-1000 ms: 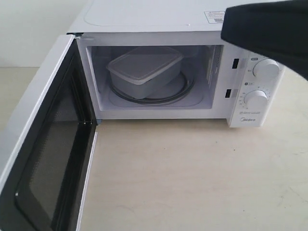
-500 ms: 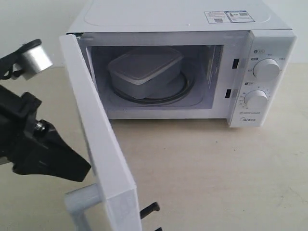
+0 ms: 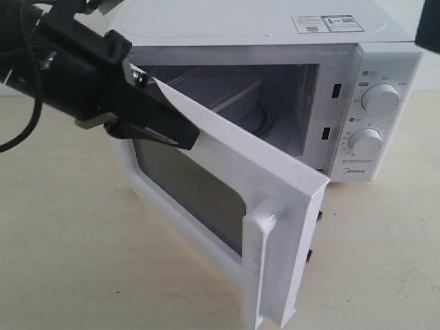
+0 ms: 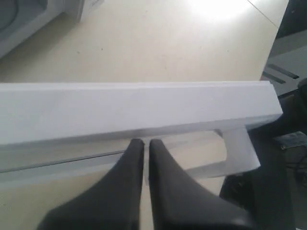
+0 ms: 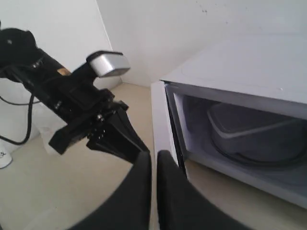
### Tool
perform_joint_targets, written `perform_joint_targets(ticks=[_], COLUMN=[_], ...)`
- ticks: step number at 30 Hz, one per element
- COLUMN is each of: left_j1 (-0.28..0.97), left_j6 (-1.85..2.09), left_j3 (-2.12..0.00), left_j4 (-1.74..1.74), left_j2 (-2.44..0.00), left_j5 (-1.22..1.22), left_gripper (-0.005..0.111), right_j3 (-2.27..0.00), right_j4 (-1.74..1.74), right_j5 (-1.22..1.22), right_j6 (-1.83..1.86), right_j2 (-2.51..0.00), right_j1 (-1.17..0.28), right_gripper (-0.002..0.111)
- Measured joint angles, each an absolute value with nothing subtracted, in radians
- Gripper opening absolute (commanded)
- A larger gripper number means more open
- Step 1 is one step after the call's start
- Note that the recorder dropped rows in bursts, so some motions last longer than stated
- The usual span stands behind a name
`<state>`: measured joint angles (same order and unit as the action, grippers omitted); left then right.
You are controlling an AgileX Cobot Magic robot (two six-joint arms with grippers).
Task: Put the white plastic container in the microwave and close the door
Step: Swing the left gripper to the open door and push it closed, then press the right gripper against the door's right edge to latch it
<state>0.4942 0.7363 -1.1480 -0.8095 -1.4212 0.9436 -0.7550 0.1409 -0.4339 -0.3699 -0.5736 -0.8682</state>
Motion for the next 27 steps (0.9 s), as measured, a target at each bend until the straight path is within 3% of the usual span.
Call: perform_joint_targets(ticks=[14, 21, 27], left_j1=[0.496, 0.496, 0.496], left_j6=[0.749, 0.691, 0.638], left_j3=[-1.237, -1.235, -1.179], left_j4=[-0.759, -0.741, -0.741], left_j2=[-1.383, -1.236, -1.102], left_j5=[0.982, 1.017, 1.016], left_gripper=[0.004, 0.004, 0.004], right_j3=[-0.734, -0.539, -0.437], right_j4=[0.350, 0.449, 0.741], right_j5=[-0.646, -0.426, -0.333], right_j6=[-0.577, -0.827, -1.194], right_j2=[-0.574, -0.572, -0.572], right_j1=[-0.868, -0.868, -0.868], right_gripper=[0.000, 0.000, 0.000])
